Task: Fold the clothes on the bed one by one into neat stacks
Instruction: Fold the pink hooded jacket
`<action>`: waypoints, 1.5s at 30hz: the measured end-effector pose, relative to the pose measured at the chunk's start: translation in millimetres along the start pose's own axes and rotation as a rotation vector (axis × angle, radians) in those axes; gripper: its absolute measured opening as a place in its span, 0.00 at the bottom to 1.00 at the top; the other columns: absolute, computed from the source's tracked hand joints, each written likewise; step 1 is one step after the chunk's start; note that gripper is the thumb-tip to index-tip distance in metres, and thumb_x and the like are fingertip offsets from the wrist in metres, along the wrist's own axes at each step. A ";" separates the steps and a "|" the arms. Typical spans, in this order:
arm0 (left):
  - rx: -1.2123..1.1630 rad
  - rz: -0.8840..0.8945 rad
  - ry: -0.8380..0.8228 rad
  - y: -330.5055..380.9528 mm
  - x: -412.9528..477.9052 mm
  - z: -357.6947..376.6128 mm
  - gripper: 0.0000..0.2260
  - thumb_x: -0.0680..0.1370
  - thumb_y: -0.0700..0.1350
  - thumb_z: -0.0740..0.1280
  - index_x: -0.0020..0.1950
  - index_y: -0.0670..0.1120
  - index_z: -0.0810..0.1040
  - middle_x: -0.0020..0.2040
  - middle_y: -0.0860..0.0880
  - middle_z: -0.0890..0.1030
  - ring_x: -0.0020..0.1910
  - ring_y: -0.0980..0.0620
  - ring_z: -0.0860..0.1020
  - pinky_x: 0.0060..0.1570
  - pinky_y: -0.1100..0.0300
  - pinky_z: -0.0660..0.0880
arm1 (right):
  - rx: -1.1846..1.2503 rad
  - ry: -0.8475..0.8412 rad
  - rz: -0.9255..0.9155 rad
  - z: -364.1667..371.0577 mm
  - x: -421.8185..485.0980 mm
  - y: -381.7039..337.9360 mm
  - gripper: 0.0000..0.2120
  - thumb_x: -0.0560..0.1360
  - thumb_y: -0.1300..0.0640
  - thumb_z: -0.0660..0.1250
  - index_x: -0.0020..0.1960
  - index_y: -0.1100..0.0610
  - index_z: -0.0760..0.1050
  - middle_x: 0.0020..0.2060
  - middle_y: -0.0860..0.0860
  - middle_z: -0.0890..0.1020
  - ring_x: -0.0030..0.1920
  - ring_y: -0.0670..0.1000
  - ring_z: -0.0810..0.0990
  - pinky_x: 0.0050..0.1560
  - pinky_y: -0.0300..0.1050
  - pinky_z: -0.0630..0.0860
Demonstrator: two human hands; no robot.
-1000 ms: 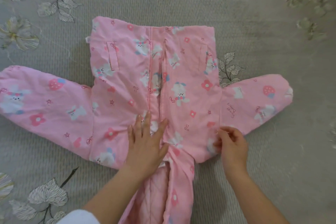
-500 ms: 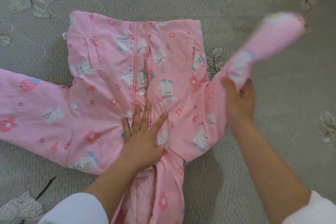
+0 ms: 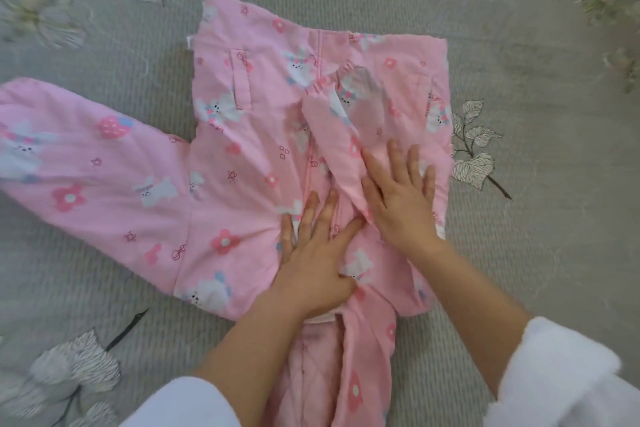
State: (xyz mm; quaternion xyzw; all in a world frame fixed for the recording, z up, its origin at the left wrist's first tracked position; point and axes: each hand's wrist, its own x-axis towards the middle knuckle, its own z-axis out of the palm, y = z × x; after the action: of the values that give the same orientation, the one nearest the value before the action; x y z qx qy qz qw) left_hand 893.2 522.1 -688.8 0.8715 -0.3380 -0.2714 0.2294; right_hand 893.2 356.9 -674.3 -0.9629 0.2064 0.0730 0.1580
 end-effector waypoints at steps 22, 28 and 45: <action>-0.139 -0.228 0.804 -47.7 -13.9 -108.0 0.21 0.78 0.45 0.56 0.70 0.40 0.70 0.71 0.37 0.65 0.71 0.39 0.63 0.68 0.56 0.57 | -0.067 -0.111 0.081 24.0 -2.4 -35.6 0.30 0.76 0.31 0.48 0.73 0.30 0.39 0.77 0.52 0.38 0.76 0.58 0.33 0.71 0.65 0.36; 0.272 -0.088 0.226 -54.6 10.4 -48.2 0.28 0.80 0.58 0.53 0.74 0.63 0.39 0.78 0.52 0.37 0.75 0.50 0.32 0.73 0.46 0.36 | -0.089 -0.244 -0.157 -4.8 -10.7 8.7 0.31 0.71 0.28 0.43 0.71 0.30 0.35 0.77 0.44 0.38 0.76 0.46 0.33 0.72 0.48 0.36; 0.326 0.335 0.111 -70.3 -176.9 -30.1 0.35 0.66 0.32 0.52 0.74 0.47 0.62 0.74 0.41 0.63 0.77 0.45 0.53 0.74 0.50 0.54 | -0.352 -0.114 -0.866 -0.7 -223.3 52.9 0.42 0.71 0.50 0.69 0.79 0.53 0.51 0.78 0.53 0.55 0.77 0.57 0.52 0.72 0.58 0.55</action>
State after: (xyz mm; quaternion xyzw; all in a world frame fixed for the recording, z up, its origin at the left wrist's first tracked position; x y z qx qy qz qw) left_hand 834.3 701.7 -651.1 0.8422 -0.5044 -0.1231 0.1456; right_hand 669.1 394.6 -642.2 -0.9670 -0.2387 0.0869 0.0192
